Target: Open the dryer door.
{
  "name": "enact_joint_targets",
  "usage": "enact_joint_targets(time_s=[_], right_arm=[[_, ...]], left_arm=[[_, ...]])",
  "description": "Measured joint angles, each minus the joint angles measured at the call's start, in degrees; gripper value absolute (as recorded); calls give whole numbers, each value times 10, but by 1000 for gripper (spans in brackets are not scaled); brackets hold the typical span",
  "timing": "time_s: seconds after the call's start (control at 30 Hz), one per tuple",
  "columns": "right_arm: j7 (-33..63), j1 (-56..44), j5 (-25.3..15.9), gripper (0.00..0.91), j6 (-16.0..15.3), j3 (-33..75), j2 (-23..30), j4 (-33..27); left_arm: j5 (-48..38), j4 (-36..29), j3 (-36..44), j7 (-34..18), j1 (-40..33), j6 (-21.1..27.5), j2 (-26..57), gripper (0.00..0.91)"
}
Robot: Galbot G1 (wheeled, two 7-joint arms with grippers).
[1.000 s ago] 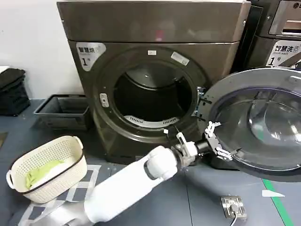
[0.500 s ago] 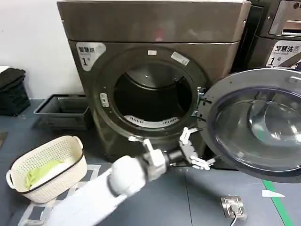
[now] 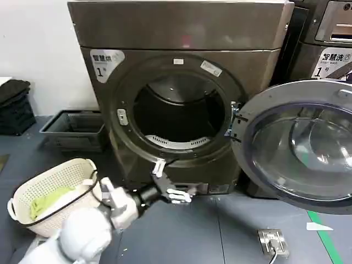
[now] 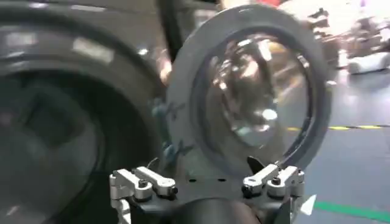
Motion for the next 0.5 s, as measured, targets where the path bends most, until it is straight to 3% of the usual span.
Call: enact_joint_targets(time_s=[0.3,0.5], right_arm=[[0,15,1,907,-1,-8,-17,9],[-3,23,2,907,-4,-10,-24,11]], left_arm=[[-126,-18,-158,-90,119,99,28,907],[-232,9,-261,-177,129,160,40,907]])
